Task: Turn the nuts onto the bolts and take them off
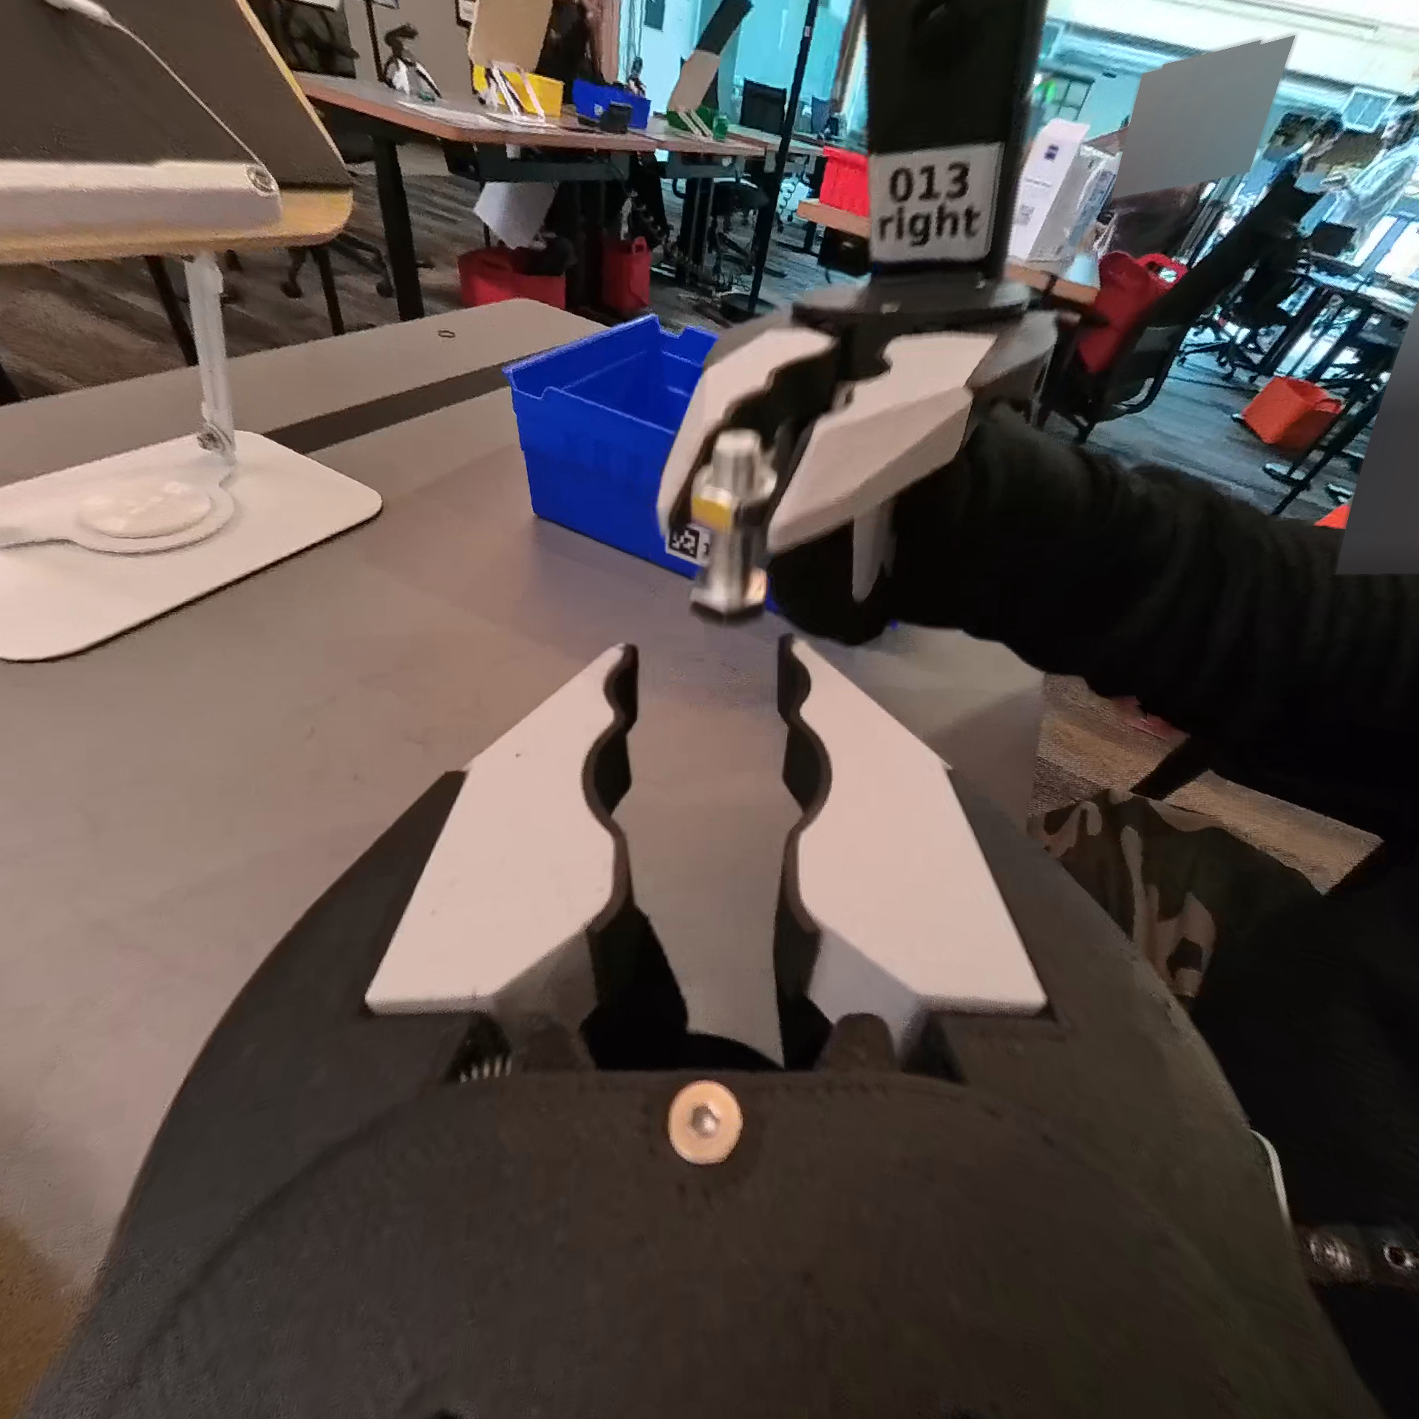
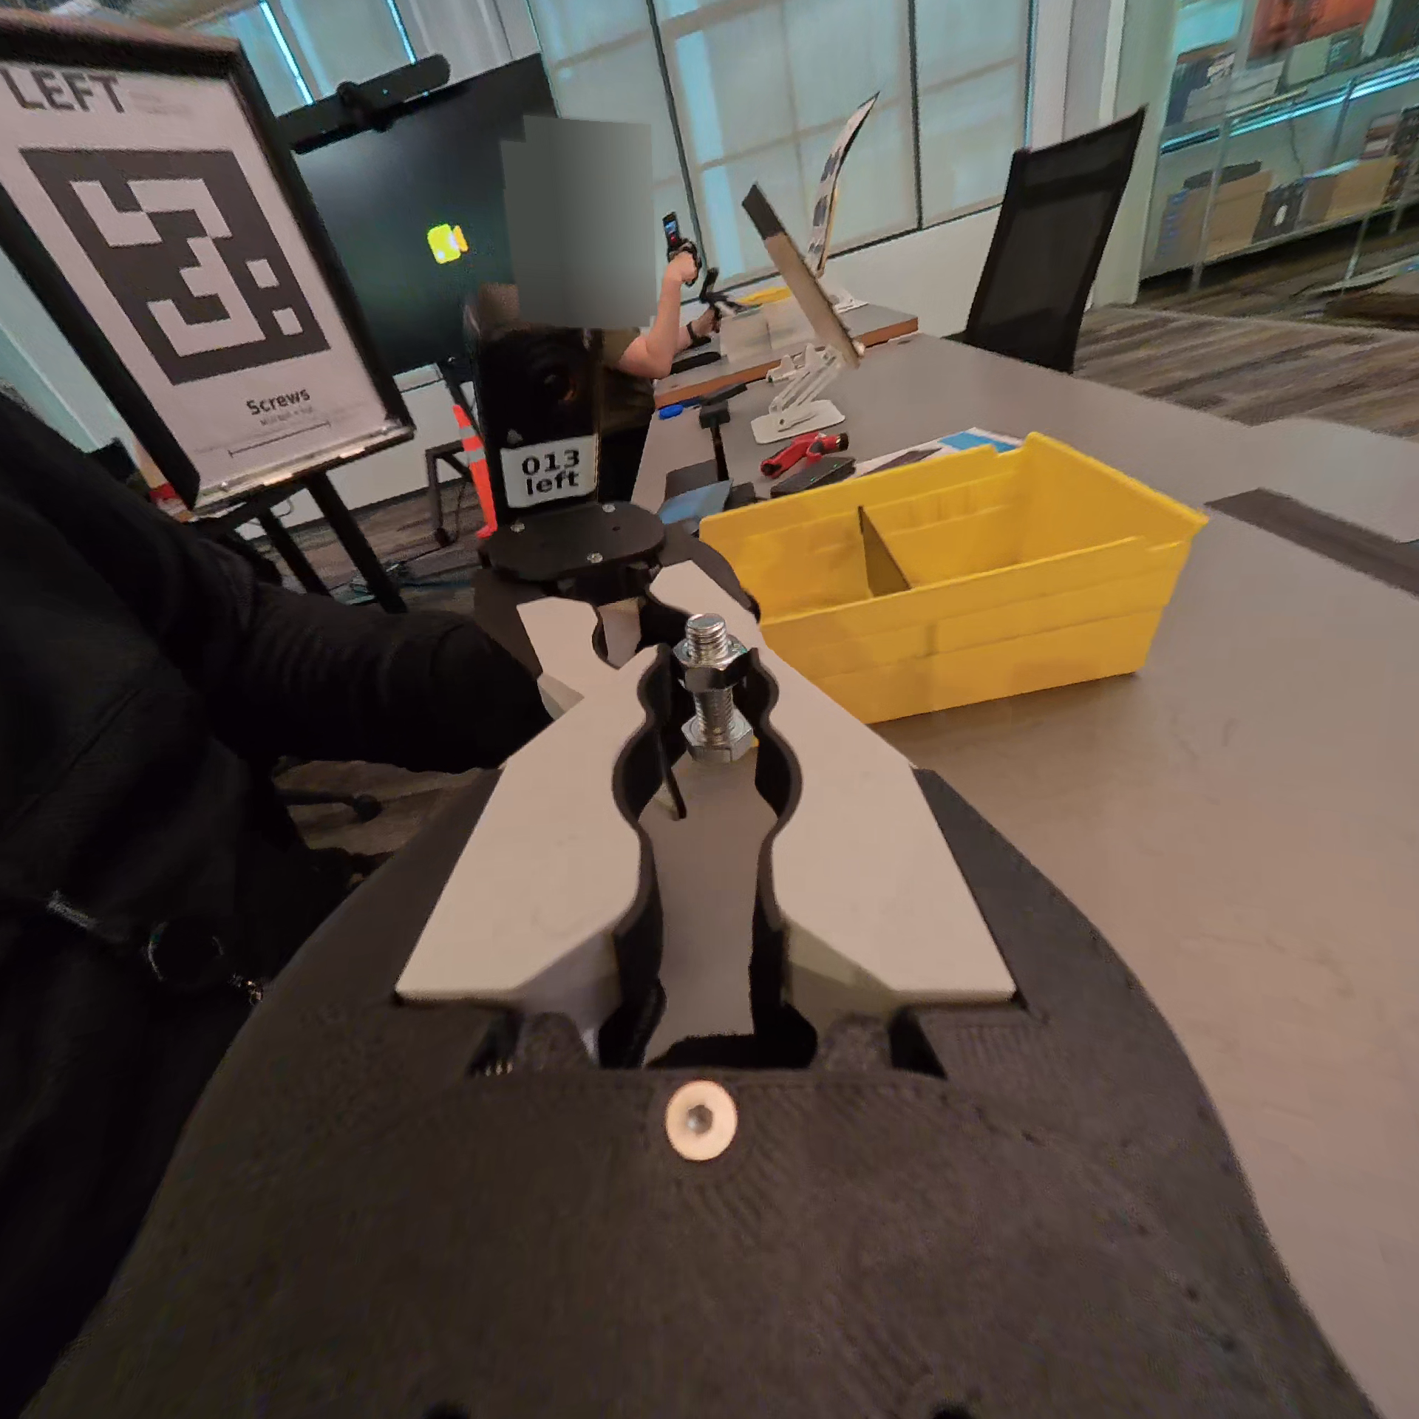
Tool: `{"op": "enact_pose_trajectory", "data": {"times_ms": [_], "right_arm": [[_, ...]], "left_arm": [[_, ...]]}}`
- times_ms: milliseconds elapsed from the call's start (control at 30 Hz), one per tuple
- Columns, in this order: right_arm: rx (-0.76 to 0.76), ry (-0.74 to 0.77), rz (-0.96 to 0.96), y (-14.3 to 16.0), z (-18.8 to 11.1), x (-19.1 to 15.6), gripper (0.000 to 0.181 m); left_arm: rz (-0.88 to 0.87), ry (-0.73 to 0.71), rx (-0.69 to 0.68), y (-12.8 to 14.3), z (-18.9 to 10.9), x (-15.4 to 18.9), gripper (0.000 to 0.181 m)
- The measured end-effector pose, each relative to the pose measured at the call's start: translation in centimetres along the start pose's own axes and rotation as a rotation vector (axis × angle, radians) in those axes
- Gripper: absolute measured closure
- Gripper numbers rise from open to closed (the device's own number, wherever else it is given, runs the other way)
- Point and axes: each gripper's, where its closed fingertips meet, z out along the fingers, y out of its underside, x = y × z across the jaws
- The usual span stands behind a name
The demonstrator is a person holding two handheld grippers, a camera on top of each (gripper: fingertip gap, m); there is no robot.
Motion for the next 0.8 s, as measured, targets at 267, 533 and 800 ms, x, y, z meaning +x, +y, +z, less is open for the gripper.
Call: {"op": "enact_pose_trajectory", "data": {"times_ms": [267, 533, 800], "right_arm": [[-0.050, 0.451, -0.050, -4.8, -12.3, 6.5, 0.164], [-0.440, 0.982, 0.148, 5.6, -27.7, 15.0, 0.163], [-0.802, 1.010, 0.381, 15.4, -30.8, 15.5, 0.163]], "left_arm": [[0.056, 0.003, 0.009, -0.7, -1.1, -0.1, 0.181], [0.077, 0.003, -0.026, -0.4, -1.0, 0.0, 0.181], [0.065, -0.011, -0.021, -0.5, -0.9, -0.3, 0.181]]}}
